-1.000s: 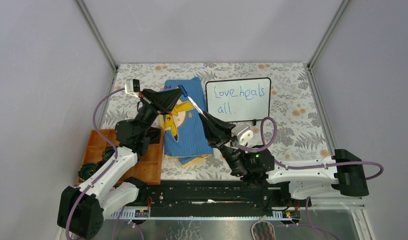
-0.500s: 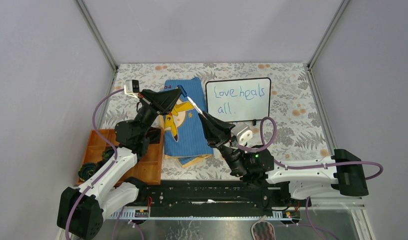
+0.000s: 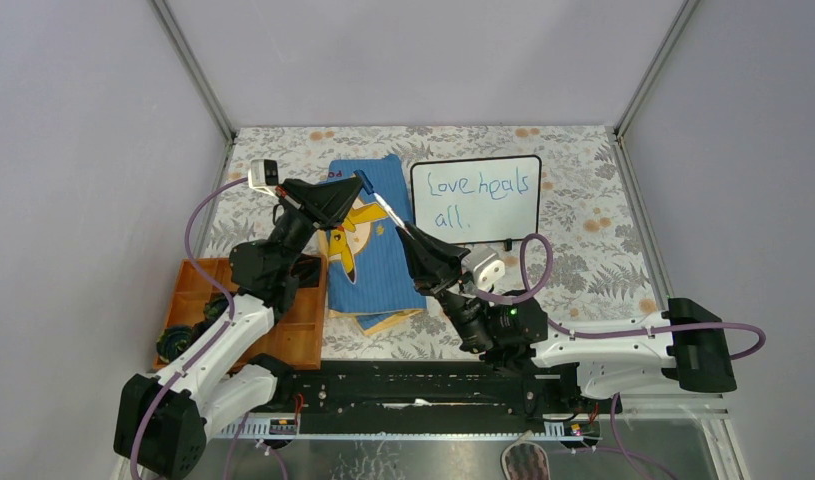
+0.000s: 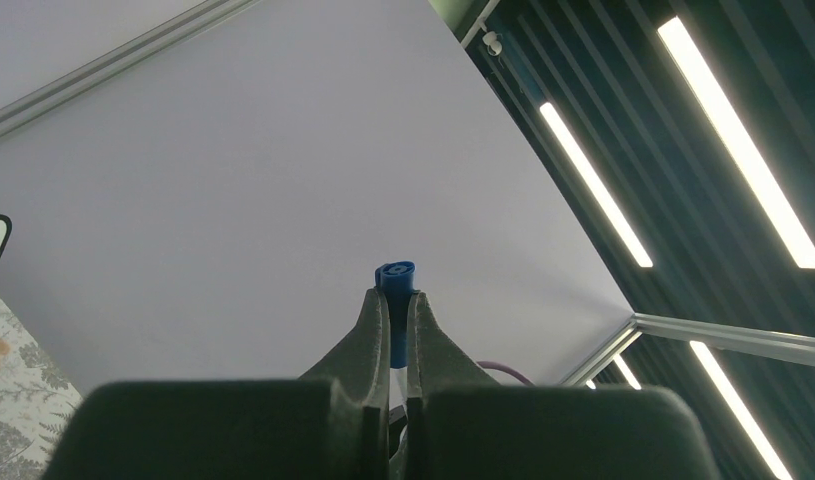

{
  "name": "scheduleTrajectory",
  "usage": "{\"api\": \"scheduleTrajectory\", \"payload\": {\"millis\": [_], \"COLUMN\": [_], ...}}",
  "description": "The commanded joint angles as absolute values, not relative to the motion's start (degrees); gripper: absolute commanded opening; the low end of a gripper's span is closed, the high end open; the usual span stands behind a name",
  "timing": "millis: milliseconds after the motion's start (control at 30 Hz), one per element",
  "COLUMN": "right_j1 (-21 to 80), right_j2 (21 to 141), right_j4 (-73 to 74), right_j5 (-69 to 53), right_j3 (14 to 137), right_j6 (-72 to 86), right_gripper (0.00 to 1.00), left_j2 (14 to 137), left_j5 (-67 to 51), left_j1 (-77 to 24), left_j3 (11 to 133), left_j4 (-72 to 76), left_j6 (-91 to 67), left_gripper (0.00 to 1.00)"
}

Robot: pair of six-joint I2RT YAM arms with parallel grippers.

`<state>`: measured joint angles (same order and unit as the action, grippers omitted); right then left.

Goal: Write a sentence on the whiteboard
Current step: Close the whiteboard marker at the center of the board.

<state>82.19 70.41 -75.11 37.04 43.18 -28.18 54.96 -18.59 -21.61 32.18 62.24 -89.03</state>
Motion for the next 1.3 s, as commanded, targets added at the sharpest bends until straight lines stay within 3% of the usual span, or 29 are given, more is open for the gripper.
{"api": "scheduleTrajectory", "payload": {"millis": [0,1267], "right_j1": [82.6,82.5], "right_j2": [68.2,68.2], "right_j4": [-77.1,-74.7], "right_j5": [38.5,37.5], "right_j3": [43.9,44.1], "right_j6": [-27.9,-25.6], "right_gripper": [0.00,0.00], "left_j2": [54.1,53.7], "left_j5": [-18.2,-18.4], "left_j1": [-21.9,-21.9], "left_j3": [31.7,32.2], "left_j4": [64.6,63.7], "left_j6": [-88.7,-88.1], "left_gripper": [0.00,0.00]}}
